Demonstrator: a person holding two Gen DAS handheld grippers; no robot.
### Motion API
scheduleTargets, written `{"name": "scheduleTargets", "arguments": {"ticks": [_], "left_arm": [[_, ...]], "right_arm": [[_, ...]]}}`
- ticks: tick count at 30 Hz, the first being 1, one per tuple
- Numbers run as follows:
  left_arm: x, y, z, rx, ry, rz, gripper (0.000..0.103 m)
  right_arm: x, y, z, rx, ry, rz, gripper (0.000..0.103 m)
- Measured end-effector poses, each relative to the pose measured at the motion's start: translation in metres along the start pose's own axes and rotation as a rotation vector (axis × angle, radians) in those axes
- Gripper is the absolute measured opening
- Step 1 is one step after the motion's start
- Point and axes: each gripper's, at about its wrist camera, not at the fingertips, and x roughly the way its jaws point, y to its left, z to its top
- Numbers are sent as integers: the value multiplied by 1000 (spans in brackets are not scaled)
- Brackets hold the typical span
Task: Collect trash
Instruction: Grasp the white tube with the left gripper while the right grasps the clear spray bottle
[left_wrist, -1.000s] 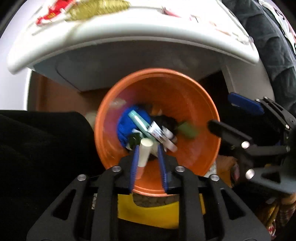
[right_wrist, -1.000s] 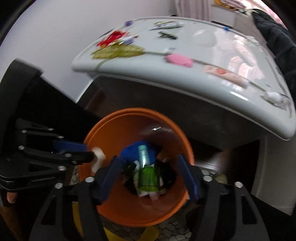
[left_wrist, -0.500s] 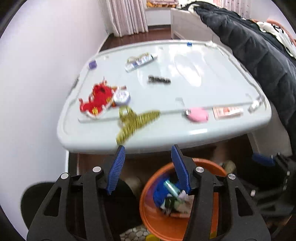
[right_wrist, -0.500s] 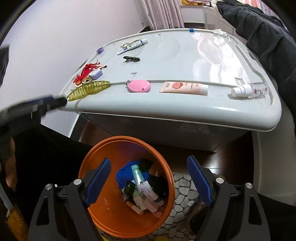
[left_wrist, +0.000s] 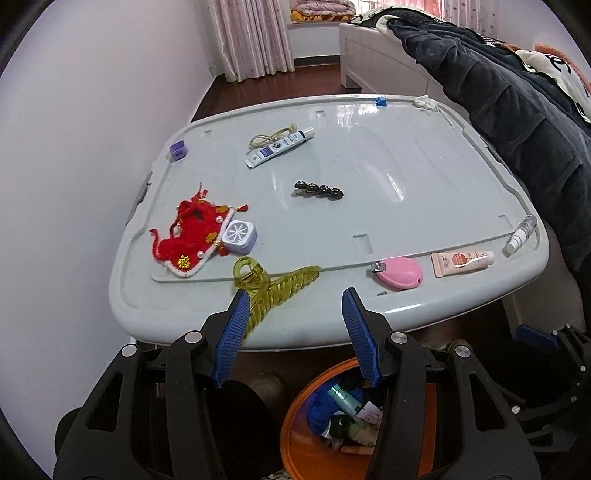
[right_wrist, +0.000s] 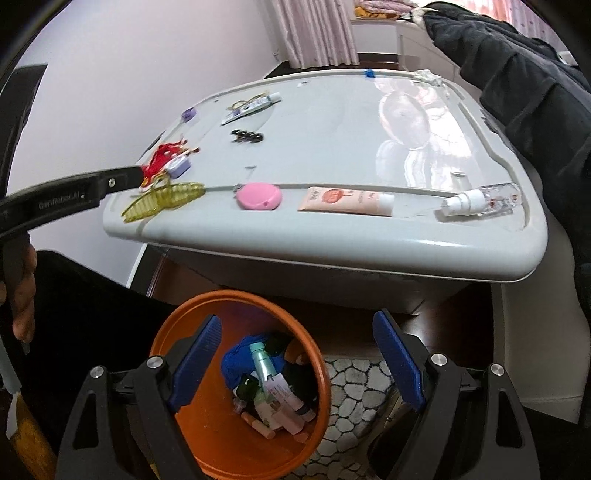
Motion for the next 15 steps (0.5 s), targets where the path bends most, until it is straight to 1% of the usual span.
{"name": "scheduleTargets", "arguments": {"ticks": [2, 4, 5, 7, 8, 10, 12, 14, 15], "left_arm": [[4, 0, 4, -1, 1, -7, 52], [7, -3, 10, 4, -2, -17, 52], [8, -4, 14, 7, -11, -24, 52], [9, -7, 24, 5, -39, -49, 54], [10, -8, 29, 3, -53, -59, 57], [10, -14, 40, -6, -96, -93, 59], [11, -18, 45, -7, -126, -98, 59], [15, -22, 47, -16, -150, -116, 59], [18, -24, 45, -22, -150, -125, 59]], "right_arm": [[-1, -5, 3, 7, -5, -19, 82], [-8, -20, 11, 40, -32, -80, 82], [-15, -34, 17, 80, -60, -129, 82], [-26, -60, 28, 174, -92, -192, 82], [-31, -72, 33, 213, -103, -210, 82], [-37, -99, 46, 289, -99, -259, 82], [-35, -118, 57, 342, -89, -277, 82], [-27, -128, 64, 378, -59, -256, 82], [-21, -131, 68, 393, -45, -236, 80]]}}
